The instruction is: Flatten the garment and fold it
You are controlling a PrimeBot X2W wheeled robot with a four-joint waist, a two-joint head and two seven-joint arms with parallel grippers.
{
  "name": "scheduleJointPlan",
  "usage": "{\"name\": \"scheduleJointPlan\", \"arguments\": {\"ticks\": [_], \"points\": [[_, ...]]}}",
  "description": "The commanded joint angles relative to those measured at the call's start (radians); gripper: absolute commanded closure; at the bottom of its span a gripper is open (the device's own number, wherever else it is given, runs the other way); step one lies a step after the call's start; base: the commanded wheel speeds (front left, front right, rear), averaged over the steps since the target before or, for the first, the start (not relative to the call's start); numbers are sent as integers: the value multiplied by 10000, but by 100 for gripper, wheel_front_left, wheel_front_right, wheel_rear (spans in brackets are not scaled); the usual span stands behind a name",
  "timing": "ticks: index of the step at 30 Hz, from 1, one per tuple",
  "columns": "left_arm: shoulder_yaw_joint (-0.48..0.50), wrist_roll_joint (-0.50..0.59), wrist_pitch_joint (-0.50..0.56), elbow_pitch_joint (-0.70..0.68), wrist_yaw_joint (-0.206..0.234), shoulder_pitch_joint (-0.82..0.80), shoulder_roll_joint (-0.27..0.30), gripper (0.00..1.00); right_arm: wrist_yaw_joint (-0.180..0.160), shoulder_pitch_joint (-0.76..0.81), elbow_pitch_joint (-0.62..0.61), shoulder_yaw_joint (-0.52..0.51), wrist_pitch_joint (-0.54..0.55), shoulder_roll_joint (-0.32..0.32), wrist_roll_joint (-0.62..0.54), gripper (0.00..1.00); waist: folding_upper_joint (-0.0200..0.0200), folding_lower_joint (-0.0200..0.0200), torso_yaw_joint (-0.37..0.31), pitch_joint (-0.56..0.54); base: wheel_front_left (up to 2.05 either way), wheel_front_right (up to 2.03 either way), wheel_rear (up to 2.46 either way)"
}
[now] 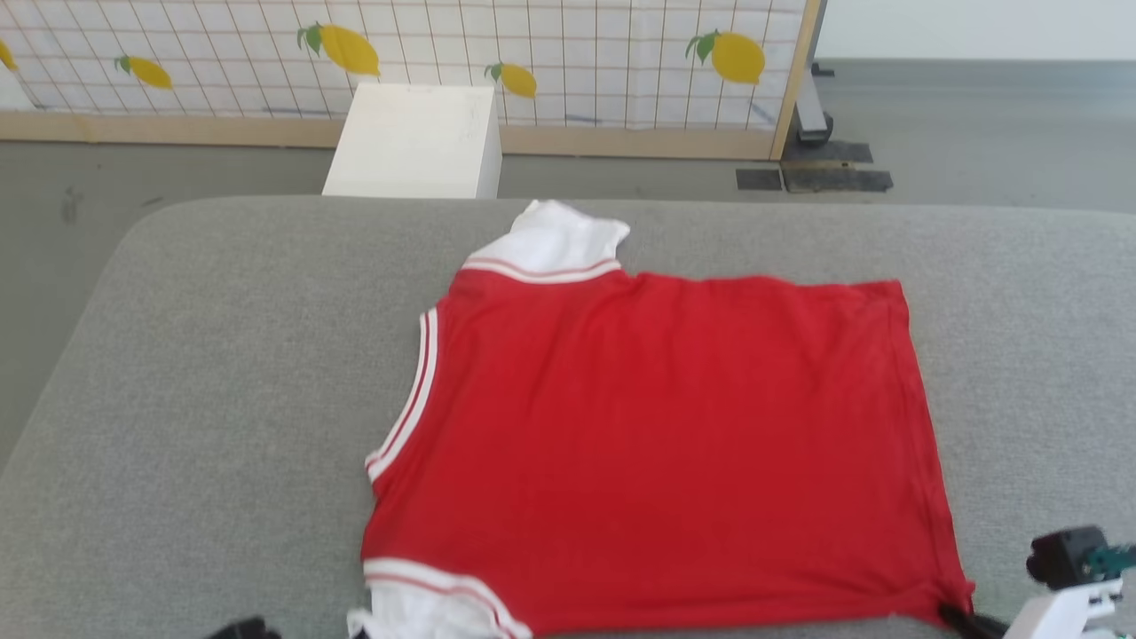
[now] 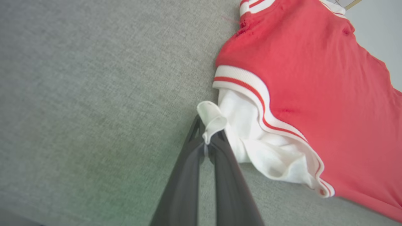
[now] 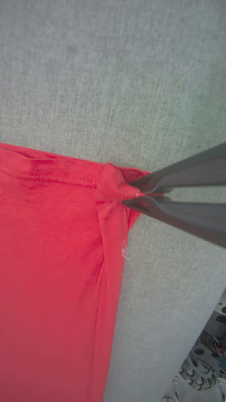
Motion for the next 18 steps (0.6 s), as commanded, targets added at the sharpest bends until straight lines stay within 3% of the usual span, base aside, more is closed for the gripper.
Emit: {"name": "scheduleJointPlan", "arguments": {"ticks": [1,9,18], "points": [[171,-217,-19,28,137,377,144,100,-23,309,-37,-114,181,-35,-307,100,0,1,-21,-120,0,0,0],[431,-449,-286,-490,164,1194,153,100,-23,1066,-777,-847,854,471,-817,100,0,1,-274,-212,0,0,0],[204,302,-89,-1700,193,-601,629,100,-23,296,-1969,-1713,1570,629,-1309,100,0,1,-352,229,0,0,0]]}}
